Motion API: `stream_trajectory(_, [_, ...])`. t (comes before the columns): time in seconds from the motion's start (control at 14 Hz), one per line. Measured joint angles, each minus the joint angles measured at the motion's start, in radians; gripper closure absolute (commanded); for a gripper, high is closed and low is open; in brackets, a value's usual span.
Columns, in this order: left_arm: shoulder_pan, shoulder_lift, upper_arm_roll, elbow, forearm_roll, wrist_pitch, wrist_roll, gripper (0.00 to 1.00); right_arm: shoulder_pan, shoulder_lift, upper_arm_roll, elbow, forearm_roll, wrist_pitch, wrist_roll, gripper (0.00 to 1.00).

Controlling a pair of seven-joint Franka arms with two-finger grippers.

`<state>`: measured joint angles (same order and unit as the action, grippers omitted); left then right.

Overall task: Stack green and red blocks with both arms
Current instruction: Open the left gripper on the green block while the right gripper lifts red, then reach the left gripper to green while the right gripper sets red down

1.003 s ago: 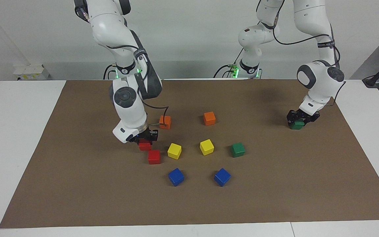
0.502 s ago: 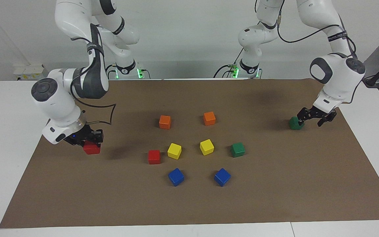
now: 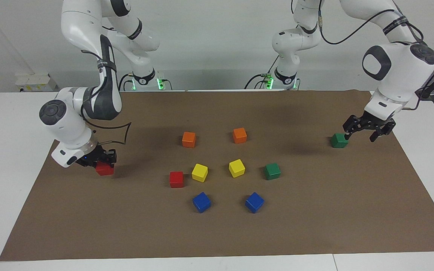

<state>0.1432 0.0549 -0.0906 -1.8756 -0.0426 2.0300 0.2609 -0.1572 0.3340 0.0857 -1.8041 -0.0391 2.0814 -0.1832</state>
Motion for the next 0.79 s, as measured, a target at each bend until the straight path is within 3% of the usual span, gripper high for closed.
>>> stream_trajectory(0.36, [-0.056,-0.018,-0.004,0.02,0.0,0.001,-0.034,0.0,0.0,-0.001,0.0,-0.071,0.0,0.077,-0.025,1.0])
stream_trajectory(0.79, [-0.167,0.03,-0.009,0.019,0.0,0.155,-0.22,0.0,-0.003,-0.002,0.0,-0.115,0.0,0.134,-0.025,1.0])
